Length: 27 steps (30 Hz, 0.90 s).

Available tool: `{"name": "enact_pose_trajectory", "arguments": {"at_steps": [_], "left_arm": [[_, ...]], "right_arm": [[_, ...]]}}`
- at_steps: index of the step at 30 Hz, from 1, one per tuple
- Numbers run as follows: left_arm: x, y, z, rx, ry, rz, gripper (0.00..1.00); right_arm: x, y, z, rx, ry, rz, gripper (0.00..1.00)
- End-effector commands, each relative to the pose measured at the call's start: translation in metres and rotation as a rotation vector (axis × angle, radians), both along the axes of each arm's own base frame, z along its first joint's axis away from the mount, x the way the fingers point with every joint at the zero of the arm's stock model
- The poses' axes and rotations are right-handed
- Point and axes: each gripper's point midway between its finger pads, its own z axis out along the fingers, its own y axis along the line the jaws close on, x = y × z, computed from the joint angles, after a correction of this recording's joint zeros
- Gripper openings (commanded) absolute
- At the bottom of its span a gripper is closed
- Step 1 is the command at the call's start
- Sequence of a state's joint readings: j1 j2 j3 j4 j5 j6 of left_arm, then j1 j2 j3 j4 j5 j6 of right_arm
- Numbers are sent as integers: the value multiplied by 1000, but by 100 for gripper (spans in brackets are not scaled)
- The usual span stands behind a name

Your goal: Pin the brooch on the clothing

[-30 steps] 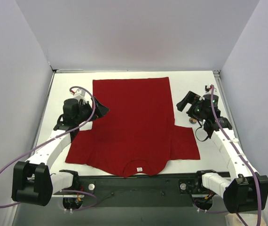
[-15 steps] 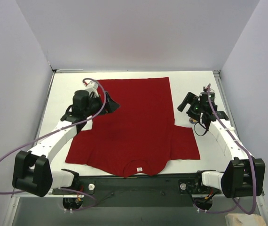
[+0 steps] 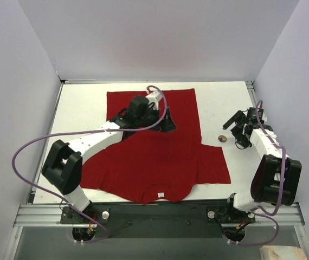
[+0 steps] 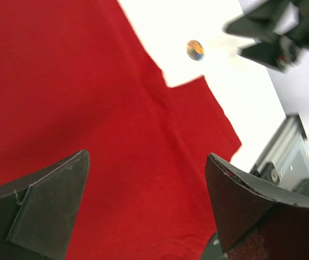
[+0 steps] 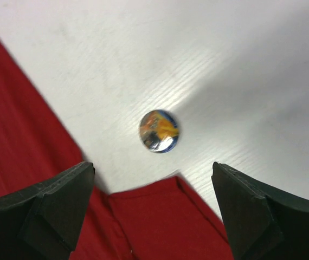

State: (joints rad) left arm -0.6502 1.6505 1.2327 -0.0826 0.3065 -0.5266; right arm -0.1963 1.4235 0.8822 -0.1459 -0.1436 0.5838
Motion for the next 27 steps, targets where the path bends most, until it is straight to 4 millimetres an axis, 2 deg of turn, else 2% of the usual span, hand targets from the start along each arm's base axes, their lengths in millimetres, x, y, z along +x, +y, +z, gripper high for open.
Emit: {"name": "enact_pose_trajectory", "arguments": {"at_steps": [1,3,7,8,16,21,22,23,27], "left_arm": [[-16,-45,24,-26,-52,-110,97],[-25,-56,18,-18,-35,-139,97],[-27,-57,15,-34,-24,-132,97],[-28,-55,15,-33,-25,-128,97],[-31,-38,7,1,-32,-77,97],[-33,-34,1,10,-22,-70,97],[-34,-34,0,12,-20,-71,97],[-34,-34,-1,13,-19,-70,97],[-33,-32,-3,26,-18,-66,98]], "right_arm": [[7,-6,-9,73,46,-33,92],[12,-6,-12,80,62,-28,87],[13,-3,-35,114,144,-23,81],[13,-4,-37,119,153,-29,75],[16,5,-57,180,205,-21,72],[19,6,-66,193,221,-29,69],[22,5,-65,193,217,-30,68],[23,6,-65,203,220,-27,62],[24,9,-74,223,244,-23,59]]}}
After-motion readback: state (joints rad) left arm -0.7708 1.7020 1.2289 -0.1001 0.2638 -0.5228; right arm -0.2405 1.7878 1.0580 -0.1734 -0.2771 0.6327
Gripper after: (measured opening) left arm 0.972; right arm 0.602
